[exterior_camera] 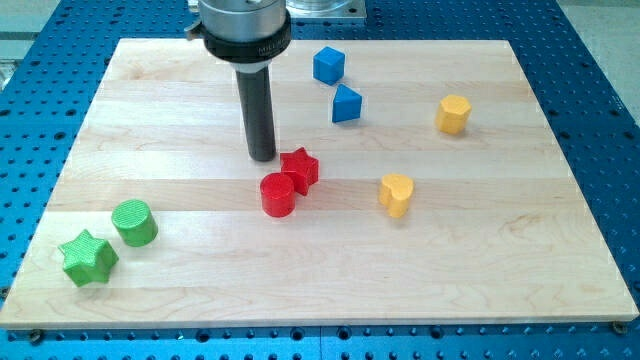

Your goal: Move the red star diagonally to the hexagon

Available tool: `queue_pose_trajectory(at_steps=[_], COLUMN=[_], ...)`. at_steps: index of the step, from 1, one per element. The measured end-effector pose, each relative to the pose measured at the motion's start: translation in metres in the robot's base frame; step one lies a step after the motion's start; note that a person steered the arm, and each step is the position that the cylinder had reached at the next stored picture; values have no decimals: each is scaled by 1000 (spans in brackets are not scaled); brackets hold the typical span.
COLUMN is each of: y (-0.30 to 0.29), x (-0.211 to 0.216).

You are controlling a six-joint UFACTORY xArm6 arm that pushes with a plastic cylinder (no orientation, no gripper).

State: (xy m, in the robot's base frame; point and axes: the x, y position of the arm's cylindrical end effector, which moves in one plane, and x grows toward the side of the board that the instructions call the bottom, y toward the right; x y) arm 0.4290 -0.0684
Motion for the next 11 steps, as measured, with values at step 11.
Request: queue_pose_trajectory(at_steps=[11], y=[-5], x=[118])
